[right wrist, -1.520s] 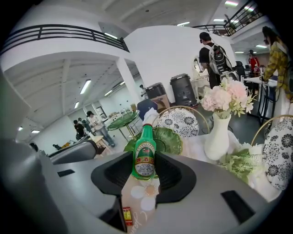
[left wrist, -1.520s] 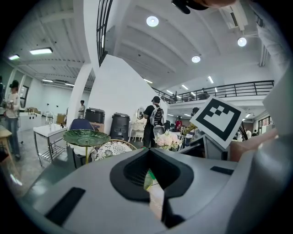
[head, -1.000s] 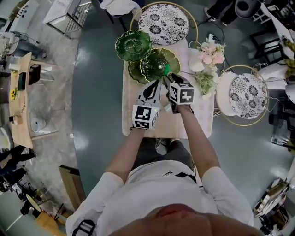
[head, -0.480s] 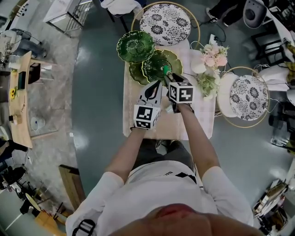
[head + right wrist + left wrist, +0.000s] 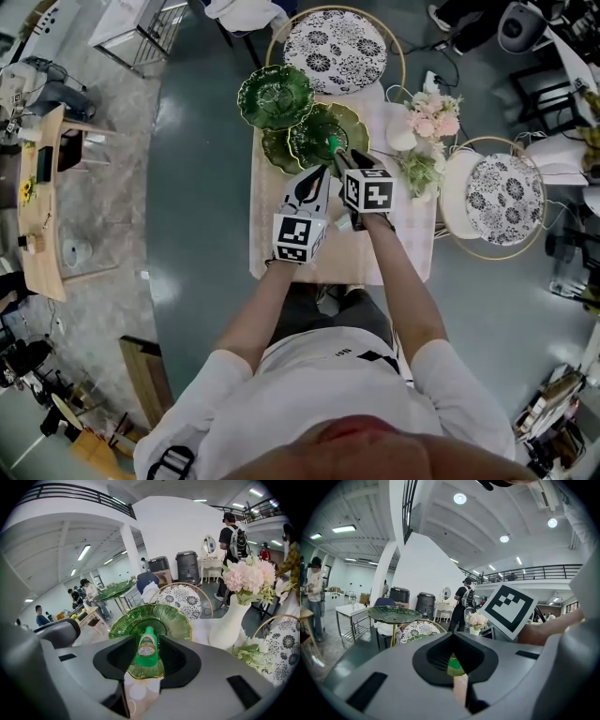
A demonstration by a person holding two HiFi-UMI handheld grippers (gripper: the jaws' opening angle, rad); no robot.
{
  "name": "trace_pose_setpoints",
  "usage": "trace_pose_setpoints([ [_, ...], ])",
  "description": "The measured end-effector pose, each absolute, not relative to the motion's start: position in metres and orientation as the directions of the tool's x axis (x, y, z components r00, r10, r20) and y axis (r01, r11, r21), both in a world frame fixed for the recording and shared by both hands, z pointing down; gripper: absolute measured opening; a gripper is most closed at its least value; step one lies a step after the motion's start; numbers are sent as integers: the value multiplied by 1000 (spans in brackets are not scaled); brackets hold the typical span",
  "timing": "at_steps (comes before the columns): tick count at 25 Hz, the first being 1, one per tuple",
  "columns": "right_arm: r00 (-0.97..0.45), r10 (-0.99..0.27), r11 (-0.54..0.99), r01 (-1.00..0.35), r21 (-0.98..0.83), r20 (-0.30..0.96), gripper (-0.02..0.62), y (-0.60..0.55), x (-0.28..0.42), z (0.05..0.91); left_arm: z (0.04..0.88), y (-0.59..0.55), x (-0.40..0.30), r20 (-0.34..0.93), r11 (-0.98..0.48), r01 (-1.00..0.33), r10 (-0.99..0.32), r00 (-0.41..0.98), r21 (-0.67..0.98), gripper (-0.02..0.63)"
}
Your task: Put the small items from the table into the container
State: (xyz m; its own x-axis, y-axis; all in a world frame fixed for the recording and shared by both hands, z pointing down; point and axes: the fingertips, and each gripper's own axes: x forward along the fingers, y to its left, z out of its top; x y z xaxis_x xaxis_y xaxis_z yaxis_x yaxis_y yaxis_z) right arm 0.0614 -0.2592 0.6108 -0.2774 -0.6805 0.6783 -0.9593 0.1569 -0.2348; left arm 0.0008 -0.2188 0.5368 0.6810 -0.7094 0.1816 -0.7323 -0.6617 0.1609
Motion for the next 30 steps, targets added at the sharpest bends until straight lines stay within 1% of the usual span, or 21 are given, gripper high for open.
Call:
trace_pose_setpoints([
  [6,-291,-702,149,-952,-265,650,164,-240,63,591,526,-207,5,183,-664,-730,-707,683,160,8],
  [10,-338,-734,179,-933,-314,589,148,-226,57,566,517,-197,9,195,-660,-734,-708,679,160,8],
  [14,-362,-759,206,-922,-329,540,109,-211,60,542,510,-184,14,200,-654,-738,-711,674,165,8],
  [18,-383,-776,242,-915,-324,501,36,-193,63,516,493,-169,18,189,-646,-744,-719,669,173,8],
  [20,-396,-780,260,-910,-324,485,21,-184,64,505,482,-161,20,177,-643,-747,-725,665,172,8],
  [30,-459,-792,355,-883,-308,403,15,-128,65,447,436,-117,34,183,-621,-760,-739,649,192,8],
])
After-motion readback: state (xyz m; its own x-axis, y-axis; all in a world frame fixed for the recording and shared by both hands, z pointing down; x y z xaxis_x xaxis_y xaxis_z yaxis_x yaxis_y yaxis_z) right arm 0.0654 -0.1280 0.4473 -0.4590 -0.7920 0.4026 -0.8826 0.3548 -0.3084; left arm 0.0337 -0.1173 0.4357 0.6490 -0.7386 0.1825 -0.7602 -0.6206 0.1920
